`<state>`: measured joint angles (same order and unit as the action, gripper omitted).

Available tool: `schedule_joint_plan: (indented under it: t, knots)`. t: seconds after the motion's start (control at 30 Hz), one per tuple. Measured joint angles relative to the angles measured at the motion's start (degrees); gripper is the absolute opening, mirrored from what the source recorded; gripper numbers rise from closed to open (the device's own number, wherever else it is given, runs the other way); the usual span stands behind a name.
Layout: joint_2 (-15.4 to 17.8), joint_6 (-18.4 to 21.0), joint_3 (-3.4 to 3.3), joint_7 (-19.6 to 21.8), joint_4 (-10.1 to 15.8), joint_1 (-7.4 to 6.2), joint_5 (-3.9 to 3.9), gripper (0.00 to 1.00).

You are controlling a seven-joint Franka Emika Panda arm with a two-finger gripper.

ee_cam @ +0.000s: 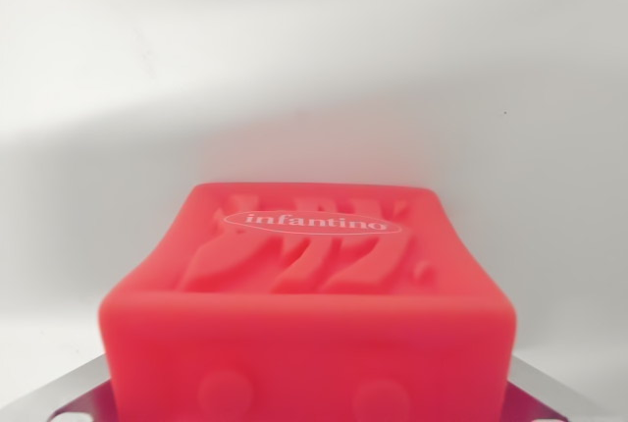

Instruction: Destack cube

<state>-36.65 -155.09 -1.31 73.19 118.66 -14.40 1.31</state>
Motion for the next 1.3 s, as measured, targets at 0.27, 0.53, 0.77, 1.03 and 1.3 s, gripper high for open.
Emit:
schedule_joint_plan:
  t: [0.27, 0.53, 0.77, 1.03, 1.3]
  knots:
    - [-0.01, -0.01, 0.01, 0.00, -0.01, 0.01, 0.00, 1.00]
    - [-0.01, -0.01, 0.01, 0.00, -0.01, 0.01, 0.00, 1.00]
    - [-0.01, -0.01, 0.01, 0.00, -0.02, 0.01, 0.00, 1.00]
    - [0.01, -0.01, 0.01, 0.00, -0.01, 0.01, 0.00, 1.00]
    - [1.14, 0.64, 0.01, 0.00, 0.26, 0.01, 0.00, 1.00]
